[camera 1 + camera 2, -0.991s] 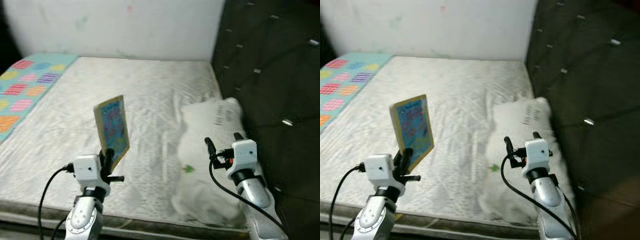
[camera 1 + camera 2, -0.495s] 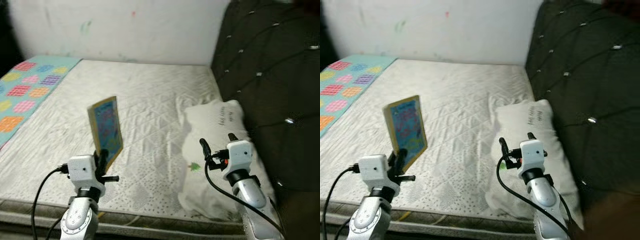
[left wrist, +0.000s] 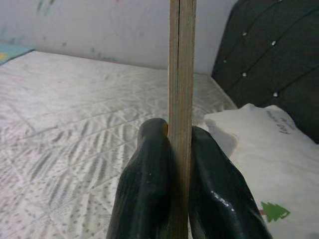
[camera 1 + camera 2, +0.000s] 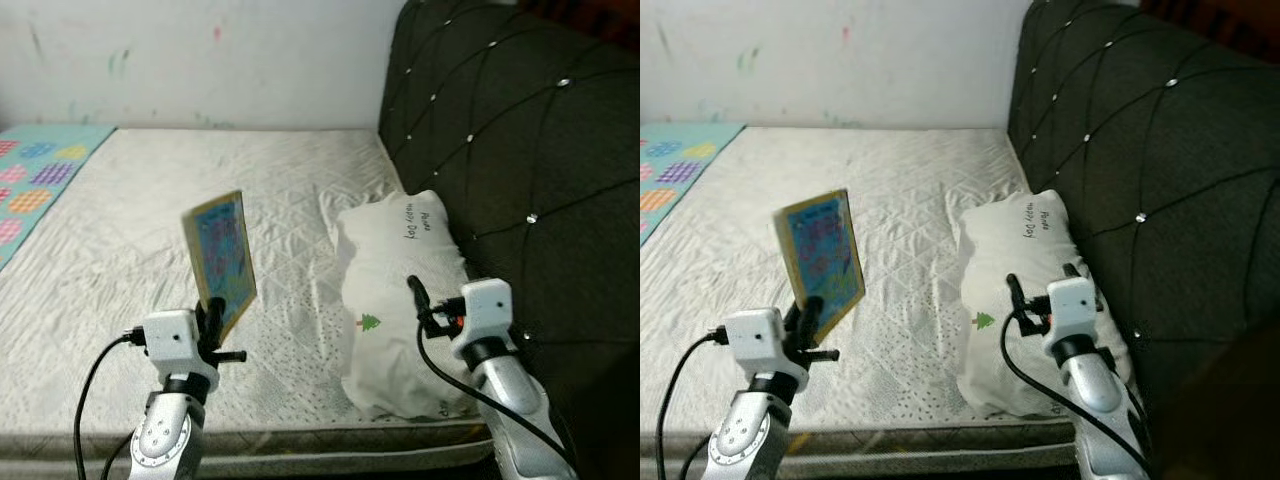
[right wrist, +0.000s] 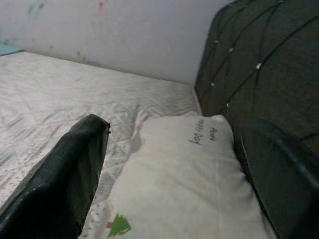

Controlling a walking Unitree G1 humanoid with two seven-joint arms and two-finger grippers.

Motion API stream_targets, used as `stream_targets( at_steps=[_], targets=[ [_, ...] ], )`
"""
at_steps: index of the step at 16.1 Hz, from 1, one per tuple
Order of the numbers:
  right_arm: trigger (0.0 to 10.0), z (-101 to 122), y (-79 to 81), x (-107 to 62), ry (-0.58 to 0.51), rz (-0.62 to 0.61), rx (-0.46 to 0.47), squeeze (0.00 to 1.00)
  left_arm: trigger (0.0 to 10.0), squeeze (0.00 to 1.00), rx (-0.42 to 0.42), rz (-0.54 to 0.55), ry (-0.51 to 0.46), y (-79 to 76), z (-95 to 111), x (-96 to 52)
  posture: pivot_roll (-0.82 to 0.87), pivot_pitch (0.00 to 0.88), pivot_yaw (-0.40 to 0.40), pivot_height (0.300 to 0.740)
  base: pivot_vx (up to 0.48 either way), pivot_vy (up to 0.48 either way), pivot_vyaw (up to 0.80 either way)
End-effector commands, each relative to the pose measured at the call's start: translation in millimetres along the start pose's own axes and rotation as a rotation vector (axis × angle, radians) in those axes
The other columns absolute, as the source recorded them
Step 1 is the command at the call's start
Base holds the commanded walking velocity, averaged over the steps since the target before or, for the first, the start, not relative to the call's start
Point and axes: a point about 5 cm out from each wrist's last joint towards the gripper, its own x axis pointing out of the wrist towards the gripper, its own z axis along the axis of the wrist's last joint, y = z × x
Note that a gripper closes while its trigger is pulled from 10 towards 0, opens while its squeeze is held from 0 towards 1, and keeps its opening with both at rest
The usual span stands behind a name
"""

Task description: Clean up the room

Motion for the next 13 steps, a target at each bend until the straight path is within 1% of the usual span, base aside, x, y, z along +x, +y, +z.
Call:
stream_targets(
  at_steps=[1,7,8,12,13],
  targets=[
    [10.0,2,3.8,2.8,-0.006,0.017,0.007,0.00,10.0,0.00,0.016,0.012,-0.050,4.1,10,1.7,-0.11,0.000,0.018,0.740,0.000,0.000,0.00],
    [10.0,2,4.0,3.0,-0.004,0.020,0.006,0.00,10.0,0.00,0.020,0.034,-0.049,6.3,10,1.2,-0.11,0.000,0.014,0.740,0.000,0.000,0.00],
    [10.0,2,4.1,2.0,-0.002,0.022,0.006,0.00,10.0,0.00,0.014,0.066,-0.039,9.5,8,0.0,-0.11,0.000,0.011,0.740,0.000,0.000,0.00],
    [10.0,2,1.7,-4.1,0.007,0.017,0.003,0.00,10.0,0.00,0.013,0.080,-0.028,9.3,8,-7.2,-0.11,0.000,0.007,0.740,0.000,0.000,0.00],
    [10.0,4,-1.0,-6.9,0.008,0.004,0.005,0.00,10.0,0.00,0.011,0.089,-0.025,9.8,9,-10.3,-0.11,0.010,0.009,0.740,0.000,0.000,0.00]
  ],
)
